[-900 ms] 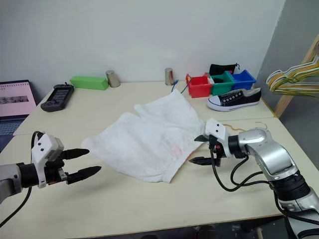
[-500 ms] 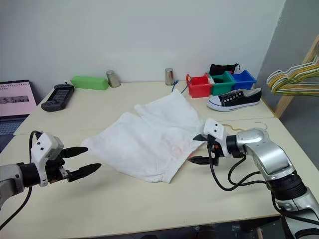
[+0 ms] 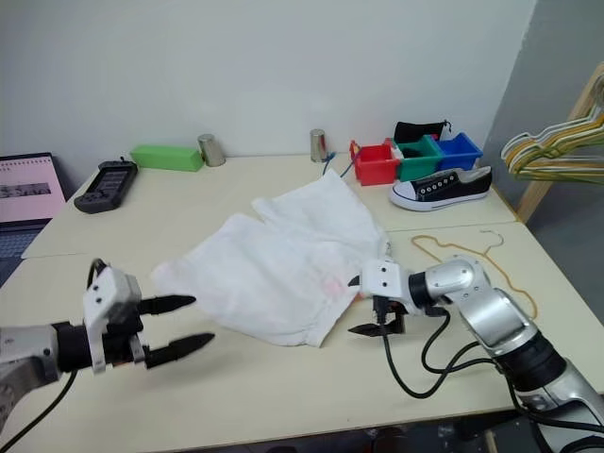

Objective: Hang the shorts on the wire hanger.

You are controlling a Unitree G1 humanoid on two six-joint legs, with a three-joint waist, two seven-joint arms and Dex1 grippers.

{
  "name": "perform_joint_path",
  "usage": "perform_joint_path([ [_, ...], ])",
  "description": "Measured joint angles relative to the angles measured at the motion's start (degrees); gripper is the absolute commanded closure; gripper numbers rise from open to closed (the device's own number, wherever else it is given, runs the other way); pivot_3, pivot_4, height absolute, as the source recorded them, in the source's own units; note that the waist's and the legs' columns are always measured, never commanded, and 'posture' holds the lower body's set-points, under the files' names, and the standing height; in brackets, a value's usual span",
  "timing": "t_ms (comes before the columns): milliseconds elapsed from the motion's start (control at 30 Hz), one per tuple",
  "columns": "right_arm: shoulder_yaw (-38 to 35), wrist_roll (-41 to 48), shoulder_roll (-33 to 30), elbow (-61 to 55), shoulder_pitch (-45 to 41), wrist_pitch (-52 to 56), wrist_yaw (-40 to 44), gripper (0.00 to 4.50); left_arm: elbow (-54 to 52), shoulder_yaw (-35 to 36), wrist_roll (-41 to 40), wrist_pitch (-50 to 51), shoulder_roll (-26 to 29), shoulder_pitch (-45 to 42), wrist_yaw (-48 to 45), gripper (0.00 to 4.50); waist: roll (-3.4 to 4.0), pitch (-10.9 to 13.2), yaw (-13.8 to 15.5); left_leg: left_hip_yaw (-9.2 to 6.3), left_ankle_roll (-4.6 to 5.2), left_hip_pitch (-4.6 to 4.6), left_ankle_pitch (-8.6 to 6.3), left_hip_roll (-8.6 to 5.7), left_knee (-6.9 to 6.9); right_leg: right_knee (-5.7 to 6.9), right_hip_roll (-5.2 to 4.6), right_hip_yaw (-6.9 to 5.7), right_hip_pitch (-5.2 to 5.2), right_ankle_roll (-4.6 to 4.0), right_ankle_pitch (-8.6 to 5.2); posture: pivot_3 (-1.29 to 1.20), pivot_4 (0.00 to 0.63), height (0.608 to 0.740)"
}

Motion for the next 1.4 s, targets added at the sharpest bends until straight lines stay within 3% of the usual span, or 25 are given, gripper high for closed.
perform_joint_path([
  [400, 6.16, -12.97, 6.56, 13.94, -4.34, -16.64, -3.93, 0.00, -5.13, 1.27, -3.18, 1.92, -1.08, 3.65, 1.91, 0.03, -0.05, -0.10, 1.60, 0.05, -0.04, 0.06, 0.03, 0.38, 0.02, -0.02, 0.54, -0.04, 0.07, -0.37, 0.22, 0.02, 0.009, 0.740],
  [533, 8.13, -19.42, 6.04, 22.33, -6.69, -26.77, -7.04, 0.75, -5.10, 1.78, -3.15, 1.89, -1.19, 3.96, 2.81, 0.00, -0.09, -0.13, 1.87, 0.12, -0.26, 0.07, 0.15, 0.70, 0.01, -0.02, 0.84, -0.11, 0.07, -0.53, 0.32, 0.02, 0.010, 0.740],
  [733, 8.06, -20.98, 6.39, 26.96, -9.16, -34.10, -7.78, 2.23, -5.16, 1.84, -3.13, 1.85, -1.64, 4.37, 4.17, 0.00, -0.09, -0.13, 1.87, 0.06, -0.25, 0.13, 0.14, 1.05, 0.00, 0.01, 1.30, -0.10, 0.08, -0.74, 0.44, 0.02, 0.015, 0.740],
  [1033, 6.06, -19.45, 7.14, 27.03, -8.75, -33.43, -6.02, 4.43, -4.87, 1.81, -3.05, 1.75, -1.80, 3.28, 5.42, 0.00, -0.08, -0.13, 1.85, 0.04, -0.28, 0.15, 0.16, 1.09, 0.01, 0.03, 1.36, -0.09, 0.09, -0.78, 0.47, 0.00, 0.017, 0.740],
  [1233, 5.84, -20.85, 6.60, 29.99, -8.97, -35.95, -7.79, 4.43, -4.01, 1.26, -2.86, 1.62, -1.80, 1.31, 5.53, 0.00, -0.08, -0.13, 1.71, 0.06, -0.29, 0.15, 0.17, 1.09, 0.01, 0.02, 1.36, -0.07, 0.10, -0.79, 0.48, -0.01, 0.016, 0.740],
  [1400, 5.87, -25.88, 4.02, 39.57, -13.35, -42.46, -12.46, 4.43, -2.76, 0.44, -2.42, 1.49, -1.80, 0.55, 5.62, 0.00, -0.06, -0.12, 1.41, 0.09, -0.30, 0.15, 0.18, 1.08, 0.01, 0.03, 1.37, -0.04, 0.09, -0.82, 0.49, -0.02, 0.015, 0.740],
])
